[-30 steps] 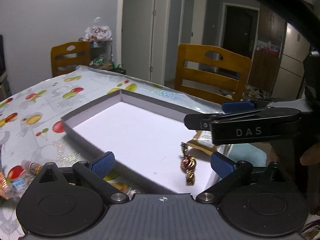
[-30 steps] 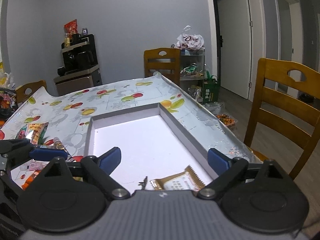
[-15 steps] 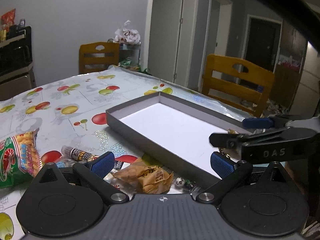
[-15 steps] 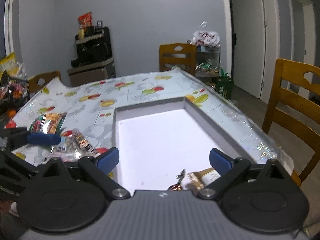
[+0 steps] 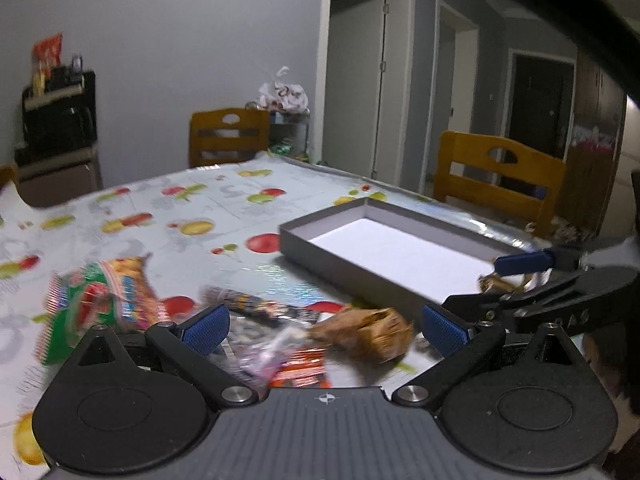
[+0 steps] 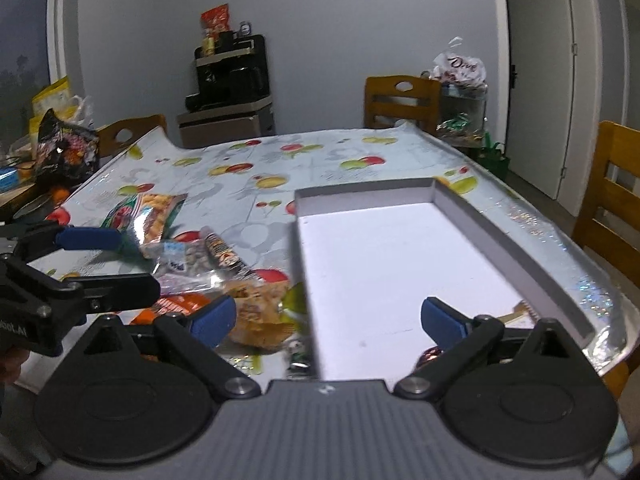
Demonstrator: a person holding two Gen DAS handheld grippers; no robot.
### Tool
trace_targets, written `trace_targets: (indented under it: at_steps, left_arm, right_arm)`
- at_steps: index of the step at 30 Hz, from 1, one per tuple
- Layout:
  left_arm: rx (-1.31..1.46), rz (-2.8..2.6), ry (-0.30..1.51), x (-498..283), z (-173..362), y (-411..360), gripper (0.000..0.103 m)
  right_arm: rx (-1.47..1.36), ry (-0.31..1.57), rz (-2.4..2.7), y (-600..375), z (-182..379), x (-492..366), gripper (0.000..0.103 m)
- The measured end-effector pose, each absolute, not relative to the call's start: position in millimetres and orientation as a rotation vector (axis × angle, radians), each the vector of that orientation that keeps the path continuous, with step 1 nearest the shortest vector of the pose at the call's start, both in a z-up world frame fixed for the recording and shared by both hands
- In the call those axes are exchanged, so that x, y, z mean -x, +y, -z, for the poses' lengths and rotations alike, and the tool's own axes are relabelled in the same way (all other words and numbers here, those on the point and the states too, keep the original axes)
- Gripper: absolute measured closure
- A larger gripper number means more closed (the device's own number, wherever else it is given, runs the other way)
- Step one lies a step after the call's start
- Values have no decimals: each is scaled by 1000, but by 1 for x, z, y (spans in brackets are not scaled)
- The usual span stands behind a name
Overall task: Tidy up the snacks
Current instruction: 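Move both open tools back over the snack pile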
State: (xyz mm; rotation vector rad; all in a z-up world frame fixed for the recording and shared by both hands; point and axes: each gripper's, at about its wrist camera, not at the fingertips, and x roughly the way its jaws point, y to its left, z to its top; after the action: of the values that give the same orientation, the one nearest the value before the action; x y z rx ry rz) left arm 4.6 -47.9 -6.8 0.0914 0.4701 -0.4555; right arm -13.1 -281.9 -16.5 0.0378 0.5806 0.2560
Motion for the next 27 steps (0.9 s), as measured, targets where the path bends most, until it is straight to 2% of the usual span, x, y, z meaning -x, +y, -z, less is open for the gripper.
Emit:
trace_targets:
  at_steps: [13,27]
  left_arm:
    - [-47,385,480,9,18,0,0]
    - [-113,398,503,20,36,3,0]
  right_arm:
    - [4,613,-302,-252,17,5,3]
    - [57,619,-452,-219,25,13,3]
